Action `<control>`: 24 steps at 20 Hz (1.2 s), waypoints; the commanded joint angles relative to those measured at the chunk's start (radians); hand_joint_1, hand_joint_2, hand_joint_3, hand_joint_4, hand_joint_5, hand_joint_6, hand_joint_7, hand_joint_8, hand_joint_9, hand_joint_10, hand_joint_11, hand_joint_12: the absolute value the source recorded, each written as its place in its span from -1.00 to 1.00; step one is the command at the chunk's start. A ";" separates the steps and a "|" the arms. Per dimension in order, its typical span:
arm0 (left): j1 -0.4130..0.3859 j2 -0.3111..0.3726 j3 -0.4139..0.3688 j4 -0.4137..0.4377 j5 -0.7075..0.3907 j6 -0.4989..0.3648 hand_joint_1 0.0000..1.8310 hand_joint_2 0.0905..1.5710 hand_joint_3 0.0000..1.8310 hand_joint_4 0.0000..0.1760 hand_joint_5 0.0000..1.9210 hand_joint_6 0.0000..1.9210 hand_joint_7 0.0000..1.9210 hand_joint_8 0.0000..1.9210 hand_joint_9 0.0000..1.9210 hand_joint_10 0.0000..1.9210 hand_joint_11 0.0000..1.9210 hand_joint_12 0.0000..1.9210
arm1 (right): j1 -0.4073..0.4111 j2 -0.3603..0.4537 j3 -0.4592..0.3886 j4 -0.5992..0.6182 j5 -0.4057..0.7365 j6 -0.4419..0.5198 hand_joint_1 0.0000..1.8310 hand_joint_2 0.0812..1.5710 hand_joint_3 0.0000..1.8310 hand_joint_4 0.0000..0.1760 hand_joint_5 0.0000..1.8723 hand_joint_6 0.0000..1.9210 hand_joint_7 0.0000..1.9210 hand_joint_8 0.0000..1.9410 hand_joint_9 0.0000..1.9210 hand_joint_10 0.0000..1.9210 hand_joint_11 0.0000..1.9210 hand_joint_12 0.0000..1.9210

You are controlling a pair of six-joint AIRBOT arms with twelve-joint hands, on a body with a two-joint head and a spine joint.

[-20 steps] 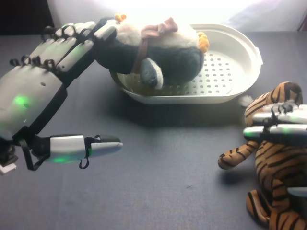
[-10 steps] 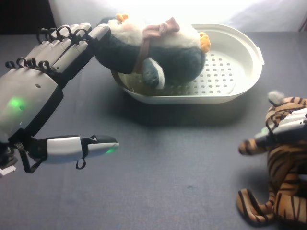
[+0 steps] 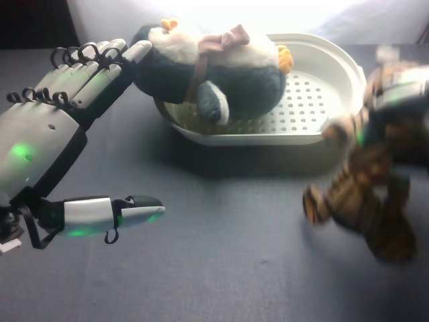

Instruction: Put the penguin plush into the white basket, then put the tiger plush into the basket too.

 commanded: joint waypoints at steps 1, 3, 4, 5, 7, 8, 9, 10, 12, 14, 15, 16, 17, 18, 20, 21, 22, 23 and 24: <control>-0.008 0.000 -0.002 0.022 -0.131 -0.003 0.00 -0.09 -1.00 0.71 -1.00 -1.00 -1.00 -1.00 -1.00 -1.00 -1.00 -1.00 | 0.036 -0.022 0.023 0.031 0.124 -0.003 0.48 0.47 -1.00 -1.00 -0.03 0.18 -0.18 0.23 -0.15 0.45 -0.20 0.51; -0.008 -0.001 -0.001 0.022 -0.129 -0.003 -0.01 -0.10 -1.00 0.80 -1.00 -1.00 -1.00 -1.00 -1.00 -1.00 -1.00 -1.00 | 0.111 -0.064 0.072 0.033 0.083 -0.003 0.47 0.48 -0.99 -1.00 -0.03 0.20 -0.20 0.32 -0.24 0.50 -0.29 0.43; -0.008 -0.001 0.000 0.022 -0.129 -0.003 0.01 -0.09 -1.00 0.79 -1.00 -1.00 -1.00 -1.00 -1.00 -1.00 -1.00 -1.00 | 0.166 -0.093 0.106 0.027 0.030 -0.003 0.46 0.54 -1.00 -1.00 -0.03 0.08 -0.32 0.50 -0.33 0.64 -0.41 0.59; -0.008 -0.001 0.000 0.021 -0.129 -0.003 0.01 -0.09 -1.00 0.79 -1.00 -1.00 -1.00 -1.00 -1.00 -1.00 -1.00 -1.00 | 0.226 -0.126 0.150 0.012 -0.045 -0.002 0.46 0.54 -1.00 -1.00 -0.03 0.08 -0.32 0.50 -0.33 0.64 -0.41 0.59; -0.008 -0.002 0.001 0.023 -0.130 -0.003 -0.01 -0.09 -1.00 0.80 -1.00 -1.00 -1.00 -1.00 -1.00 -1.00 -1.00 -1.00 | 0.305 -0.178 0.212 -0.010 -0.158 -0.002 0.25 0.59 -1.00 -1.00 -0.21 0.34 -0.28 0.54 -0.50 0.16 -0.74 0.70; -0.008 -0.003 0.002 0.025 -0.130 -0.003 -0.01 -0.09 -1.00 0.80 -1.00 -1.00 -1.00 -1.00 -1.00 -1.00 -1.00 -1.00 | 0.329 -0.198 0.238 -0.020 -0.205 -0.002 0.25 0.59 -1.00 -1.00 -0.21 0.34 -0.28 0.54 -0.50 0.16 -0.74 0.70; -0.008 -0.004 0.003 0.026 -0.131 -0.004 -0.01 -0.10 -1.00 0.75 -1.00 -1.00 -1.00 -1.00 -1.00 -1.00 -1.00 -1.00 | 0.351 -0.220 0.267 -0.027 -0.254 -0.003 0.36 0.43 -1.00 -1.00 -0.27 -0.34 -0.36 -0.21 -0.51 -0.17 -0.83 0.53; -0.008 -0.005 0.004 0.026 -0.130 -0.005 -0.01 -0.10 -1.00 0.76 -1.00 -1.00 -1.00 -1.00 -1.00 -1.00 -1.00 -1.00 | 0.371 -0.240 0.302 -0.028 -0.308 -0.003 0.43 0.31 -1.00 -1.00 -0.30 -0.79 -0.41 -0.73 -0.59 -0.62 -0.97 0.17; -0.008 -0.006 0.005 0.028 -0.130 -0.010 -0.04 -0.09 -1.00 0.56 -1.00 -1.00 -1.00 -1.00 -1.00 -1.00 -1.00 -1.00 | 0.385 -0.248 0.327 -0.028 -0.349 -0.003 0.16 0.31 -0.99 -1.00 -0.57 -1.00 -0.65 -1.00 -0.77 -0.99 -1.00 -0.40; -0.007 -0.005 0.005 0.028 -0.133 -0.013 -0.05 -0.10 -1.00 0.74 -1.00 -1.00 -1.00 -1.00 -1.00 -1.00 -1.00 -1.00 | 0.385 -0.248 0.318 -0.028 -0.347 -0.003 -0.15 0.34 -1.00 -0.95 -0.71 -1.00 -0.79 -1.00 -0.88 -1.00 -1.00 -0.58; -0.006 -0.006 0.005 0.027 -0.136 -0.013 -0.06 -0.10 -1.00 0.65 -1.00 -1.00 -1.00 -1.00 -1.00 -1.00 -1.00 -1.00 | 0.385 -0.246 0.313 -0.028 -0.342 -0.003 -0.27 0.34 -1.00 -0.86 -0.75 -1.00 -0.82 -1.00 -0.89 -1.00 -1.00 -0.60; -0.004 -0.006 0.005 0.025 -0.141 -0.016 -0.05 -0.09 -1.00 0.69 -1.00 -1.00 -1.00 -1.00 -1.00 -1.00 -1.00 -1.00 | 0.384 -0.241 0.300 -0.027 -0.326 -0.003 -0.29 0.36 -0.99 -0.68 -0.77 -1.00 -0.83 -1.00 -0.89 -1.00 -1.00 -0.63; -0.003 -0.006 0.005 0.023 -0.149 -0.022 -0.03 -0.08 -1.00 0.66 -1.00 -1.00 -1.00 -1.00 -1.00 -1.00 -1.00 -1.00 | 0.377 -0.226 0.279 -0.023 -0.295 -0.003 -0.33 0.37 -1.00 -0.57 -0.79 -1.00 -0.84 -1.00 -0.91 -1.00 -1.00 -0.68; -0.002 -0.006 0.007 0.021 -0.157 -0.029 -0.03 -0.08 -1.00 0.66 -1.00 -1.00 -1.00 -1.00 -1.00 -1.00 -1.00 -1.00 | 0.366 -0.213 0.255 -0.011 -0.250 -0.003 -0.33 0.37 -1.00 -0.57 -0.79 -1.00 -0.84 -1.00 -0.91 -1.00 -1.00 -0.68; 0.000 -0.009 0.018 0.017 -0.177 -0.051 -0.03 -0.06 -0.99 0.47 -1.00 -1.00 -1.00 -1.00 -1.00 -1.00 -1.00 -1.00 | 0.291 -0.143 0.184 0.045 -0.089 0.003 -0.33 0.47 -0.99 -0.18 -0.80 -1.00 -0.85 -1.00 -0.94 -1.00 -1.00 -0.91; 0.000 -0.008 0.025 0.017 -0.178 -0.061 0.00 -0.05 -0.99 0.24 -1.00 -1.00 -1.00 -1.00 -1.00 -1.00 -0.99 -1.00 | 0.242 -0.125 0.149 0.073 0.018 0.029 -0.28 0.55 -1.00 -0.41 -0.80 -1.00 -0.84 -1.00 -0.92 -1.00 -1.00 -0.88; 0.000 -0.010 0.032 0.017 -0.193 -0.079 -0.11 -0.01 -0.97 0.41 -1.00 -1.00 -1.00 -1.00 -1.00 -1.00 -0.96 -0.98 | 0.213 -0.117 0.134 0.088 0.088 0.048 -0.40 0.55 -1.00 0.02 -0.83 -1.00 -0.84 -1.00 -0.91 -1.00 -1.00 -0.93; -0.003 -0.037 0.063 0.012 -0.285 -0.167 -0.42 0.27 -0.96 -0.39 -1.00 -1.00 -1.00 -1.00 -0.95 -0.99 -1.00 -0.57 | 0.133 -0.110 0.092 0.132 0.293 0.093 -0.25 0.58 -1.00 0.31 -0.83 -1.00 -0.80 -1.00 -0.79 -0.99 -0.86 -0.96; -0.003 -0.038 0.063 0.012 -0.287 -0.169 -0.42 0.27 -0.96 -0.39 -1.00 -1.00 -1.00 -1.00 -0.95 -0.99 -1.00 -0.57 | 0.132 -0.110 0.091 0.133 0.303 0.093 -0.25 0.58 -1.00 0.31 -0.83 -1.00 -0.80 -1.00 -0.79 -0.99 -0.86 -0.96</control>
